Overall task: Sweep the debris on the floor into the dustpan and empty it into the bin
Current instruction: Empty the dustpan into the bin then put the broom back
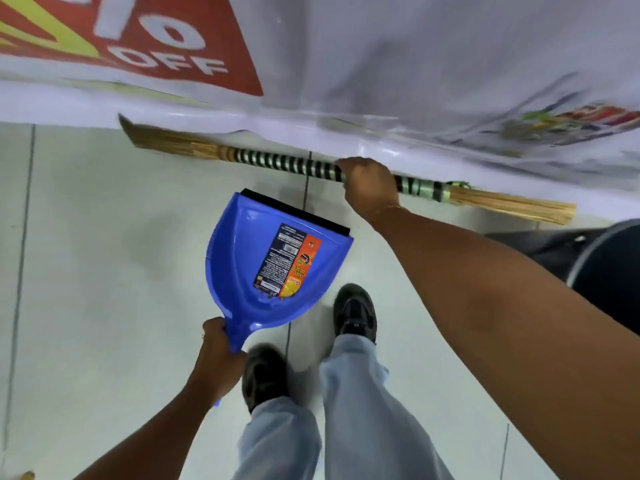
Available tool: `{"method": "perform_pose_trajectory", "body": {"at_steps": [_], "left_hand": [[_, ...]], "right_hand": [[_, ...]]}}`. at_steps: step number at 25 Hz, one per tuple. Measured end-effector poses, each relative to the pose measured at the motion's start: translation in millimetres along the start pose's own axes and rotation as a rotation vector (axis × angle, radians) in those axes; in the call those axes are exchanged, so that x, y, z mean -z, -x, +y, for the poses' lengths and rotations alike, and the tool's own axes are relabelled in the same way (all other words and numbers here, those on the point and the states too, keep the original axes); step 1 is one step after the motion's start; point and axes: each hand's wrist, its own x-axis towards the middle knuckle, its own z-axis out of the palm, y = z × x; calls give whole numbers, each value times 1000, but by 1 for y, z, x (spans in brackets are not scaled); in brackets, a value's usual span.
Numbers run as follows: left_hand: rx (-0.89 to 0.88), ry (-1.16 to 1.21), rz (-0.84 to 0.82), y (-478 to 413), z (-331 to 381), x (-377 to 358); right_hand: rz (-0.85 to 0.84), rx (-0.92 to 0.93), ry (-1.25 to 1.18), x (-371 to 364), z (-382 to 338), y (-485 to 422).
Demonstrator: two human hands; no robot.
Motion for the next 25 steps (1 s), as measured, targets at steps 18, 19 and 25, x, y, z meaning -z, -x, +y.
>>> {"method": "perform_pose_trajectory", "body": {"at_steps": [18, 19, 25], "left_hand": [[-56, -199, -42, 21, 89, -114], [-76, -241, -61, 17, 95, -126], [-60, -61, -154, 3, 112, -162]], "right_hand": [[-77, -590, -406, -48, 57, 210], [-75, -602, -410, -52, 61, 223], [-1, -610, -396, -64, 72, 236]]}}
